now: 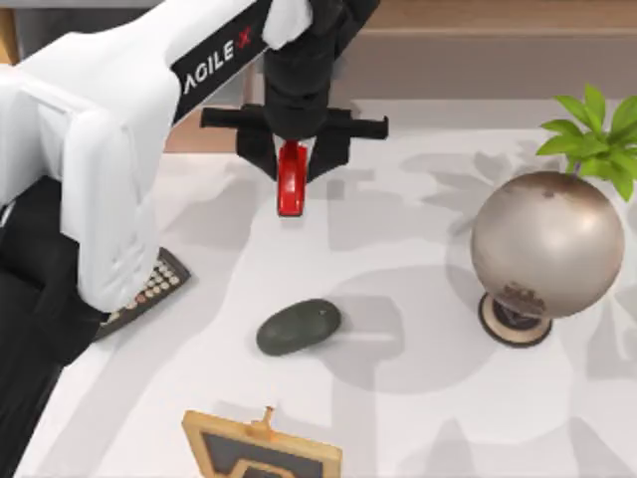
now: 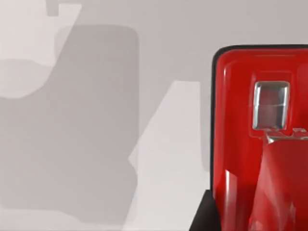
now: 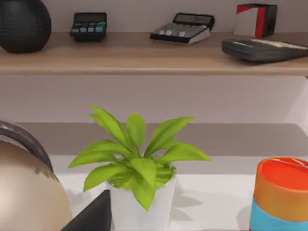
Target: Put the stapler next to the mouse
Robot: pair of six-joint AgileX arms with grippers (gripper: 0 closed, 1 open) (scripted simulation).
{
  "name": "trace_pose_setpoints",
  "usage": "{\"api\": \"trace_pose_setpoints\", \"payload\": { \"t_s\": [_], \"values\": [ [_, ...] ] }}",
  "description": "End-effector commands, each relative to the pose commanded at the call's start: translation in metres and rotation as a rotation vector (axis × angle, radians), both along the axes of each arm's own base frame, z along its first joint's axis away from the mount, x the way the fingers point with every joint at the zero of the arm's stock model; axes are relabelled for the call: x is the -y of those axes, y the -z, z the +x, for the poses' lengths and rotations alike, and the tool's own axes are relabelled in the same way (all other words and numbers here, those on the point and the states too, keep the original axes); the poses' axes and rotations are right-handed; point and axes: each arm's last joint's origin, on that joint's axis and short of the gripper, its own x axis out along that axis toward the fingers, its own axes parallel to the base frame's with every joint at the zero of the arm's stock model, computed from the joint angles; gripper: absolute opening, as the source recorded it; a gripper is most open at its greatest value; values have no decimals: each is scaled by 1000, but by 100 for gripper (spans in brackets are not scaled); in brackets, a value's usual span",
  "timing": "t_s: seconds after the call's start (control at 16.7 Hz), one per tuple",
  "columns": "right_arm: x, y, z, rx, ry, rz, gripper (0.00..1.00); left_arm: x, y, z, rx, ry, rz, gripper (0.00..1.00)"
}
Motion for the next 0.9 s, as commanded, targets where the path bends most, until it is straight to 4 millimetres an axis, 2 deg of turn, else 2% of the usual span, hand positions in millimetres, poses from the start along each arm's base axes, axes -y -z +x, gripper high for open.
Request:
{"api": "trace_pose_setpoints", "payload": {
  "t_s": [0.12,0.54,0.9],
  "values": [
    [0,0,0,0,0,0,100,10,5,0,13,-18,-3,0],
    [0,0,0,0,0,0,100,10,5,1,15,-21,-7,0],
    [0,0,0,0,0,0,100,22,3,-6,26,12,-29,0]
  ]
}}
